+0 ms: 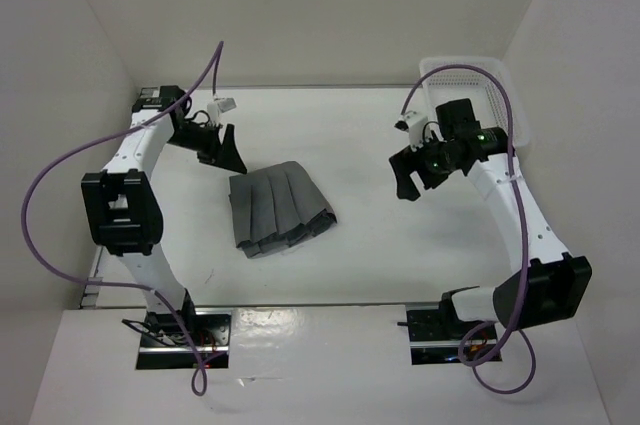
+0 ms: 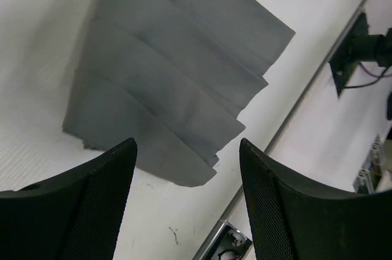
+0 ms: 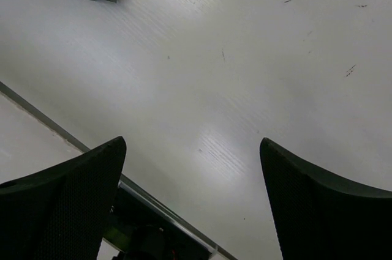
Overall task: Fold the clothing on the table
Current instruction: Fold the skirt
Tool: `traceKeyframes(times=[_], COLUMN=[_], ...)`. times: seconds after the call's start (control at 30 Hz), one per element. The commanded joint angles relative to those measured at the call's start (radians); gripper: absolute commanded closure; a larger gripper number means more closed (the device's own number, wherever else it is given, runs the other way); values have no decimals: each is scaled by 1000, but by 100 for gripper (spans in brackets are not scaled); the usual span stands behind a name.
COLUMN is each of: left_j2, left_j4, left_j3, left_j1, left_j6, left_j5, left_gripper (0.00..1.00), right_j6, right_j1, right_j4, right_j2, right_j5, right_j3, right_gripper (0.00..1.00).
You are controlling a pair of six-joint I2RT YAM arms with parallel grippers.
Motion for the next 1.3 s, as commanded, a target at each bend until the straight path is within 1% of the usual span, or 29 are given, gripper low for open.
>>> traceKeyframes(times=[0.0,0.07,0.1,0.17,0.23,0.3,0.43,0.5,0.57,0.67,0.7,0.77,0.8,0.83,0.87,0.9,0.93,0.97,1.0,1.03,1.07,1.13,1.17,1.2,1.23,1.27], left_j2=[73,118,171,253,307,403,605,640,640,553,492,422,348,301,257,176,140,108,47,17,-42,-111,-198,-249,-303,-355], left_j4=[-50,-88,-105,-150,-150,-150,-119,-110,-110,-124,-160,-240,-240,-240,-240,-240,-240,-240,-240,-219,-192,-141,-57,-6,101,147], left_j3=[45,54,63,77,86,86,99,108,97,97,114,152,174,204,221,243,266,314,333,342,343,289,245,190,59,-8], left_j1=[-17,-17,-17,-17,-17,-17,-17,-17,-17,-17,-17,-17,-17,-17,-17,-17,-17,-17,-5,17,32,73,89,101,122,132], left_j6=[99,136,186,237,279,305,305,305,305,305,305,314,290,241,222,201,155,135,112,51,26,-32,-96,-124,-156,-189], left_j5=[140,174,209,238,258,273,283,283,283,283,272,260,238,203,183,159,102,76,51,19,10,-24,-90,-131,-180,-235], left_gripper=[25,25,25,27,27,27,29,31,31,31,31,29,28,27,26,24,24,22,17,15,14,10,8,6,3,0], right_j6=[11,11,11,11,11,1,-8,-8,-8,-8,-8,-17,-26,-37,-46,-57,-71,-71,-90,-103,-117,-152,-198,-198,-198,-198], right_j1=[-56,-97,-110,-145,-154,-164,-174,-184,-184,-184,-184,-184,-184,-184,-171,-156,-156,-142,-130,-130,-113,-90,-81,-70,-37,-12], right_j4=[73,62,50,39,39,28,17,17,17,17,8,-2,-21,-33,-48,-76,-85,-94,-105,-116,-128,-172,-196,-217,-217,-217], right_j2=[-59,-59,-49,-39,-27,-16,-7,-7,-7,-16,-16,-16,-16,-3,8,22,53,71,94,146,175,244,324,364,396,427], right_j5=[-78,-103,-112,-147,-159,-159,-170,-170,-170,-170,-170,-179,-190,-216,-236,-254,-273,-312,-339,-363,-415,-486,-558,-587,-598,-598], right_j3=[-15,-15,-15,-15,-25,-36,-45,-45,-45,-45,-45,-27,-6,13,33,74,96,114,152,171,206,244,293,318,340,379], right_gripper=[6,6,6,6,6,6,6,6,6,6,6,6,6,6,6,6,6,6,6,6,6,6,6,6,6,6])
